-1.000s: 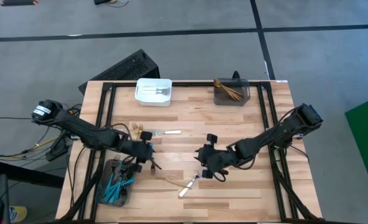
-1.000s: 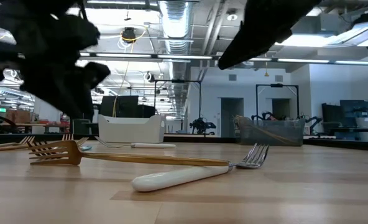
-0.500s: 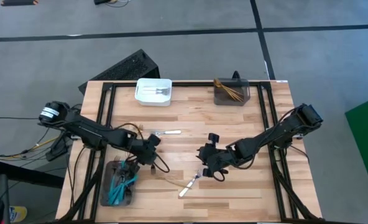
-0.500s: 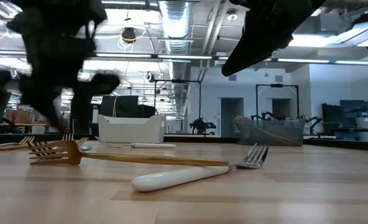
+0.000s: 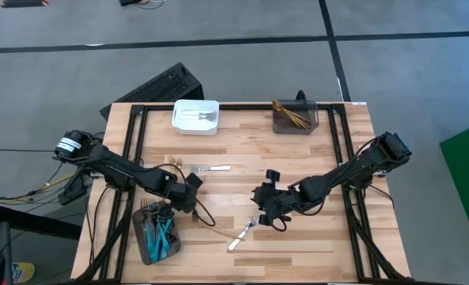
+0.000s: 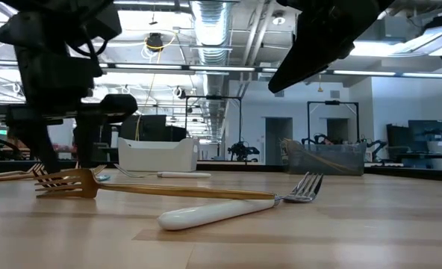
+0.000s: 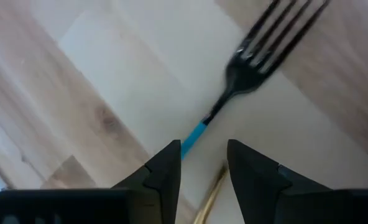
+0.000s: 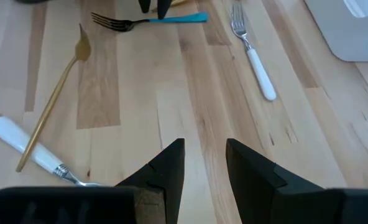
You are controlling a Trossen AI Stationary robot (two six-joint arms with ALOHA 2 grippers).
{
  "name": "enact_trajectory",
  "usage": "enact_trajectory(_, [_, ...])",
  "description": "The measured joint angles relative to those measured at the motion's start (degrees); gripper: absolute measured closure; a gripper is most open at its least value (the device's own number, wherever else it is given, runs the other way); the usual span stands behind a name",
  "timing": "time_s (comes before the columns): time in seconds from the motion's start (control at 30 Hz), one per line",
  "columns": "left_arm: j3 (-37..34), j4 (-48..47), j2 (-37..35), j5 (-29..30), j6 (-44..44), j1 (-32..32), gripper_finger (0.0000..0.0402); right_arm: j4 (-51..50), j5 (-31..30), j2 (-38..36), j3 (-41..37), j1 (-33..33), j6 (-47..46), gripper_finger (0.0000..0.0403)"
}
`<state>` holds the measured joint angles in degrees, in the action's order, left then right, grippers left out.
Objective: Sort silverware by color (type)
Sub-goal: Put the blue fork into the bottom black bin
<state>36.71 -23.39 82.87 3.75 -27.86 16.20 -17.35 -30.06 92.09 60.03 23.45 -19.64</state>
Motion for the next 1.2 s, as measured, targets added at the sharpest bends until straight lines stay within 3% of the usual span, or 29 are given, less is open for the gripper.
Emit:
enact_trajectory(0.2, [0.00,-0.71,0.00,-1.70,0.80,3.77,0.0283,0.01,0.02,0.00,0.00,0.04,-0.48,0.0260])
enact_trajectory(0.4, [1.73,-5.68,0.02,-2.45,6.92,9.60,0.0283,0.03,0.01,0.02,0.00,-0.17,-0.46,0.0260])
enact_trajectory(0.7, [7.87,-7.73,-0.02,3.81,6.52,15.71,0.0283,0.34,0.02,0.02,0.00,-0.73,-0.48,0.0260])
enact_trajectory(0.93, [7.78,-6.80,0.96,10.82,-4.00,12.08,0.0283,0.20,0.02,0.02,0.00,-0.66,-0.46,0.0261])
enact_trajectory(1.2, [7.78,-4.83,5.18,4.76,-12.95,3.78,0.0283,-0.20,0.07,0.04,-0.02,-0.66,-1.45,0.0275])
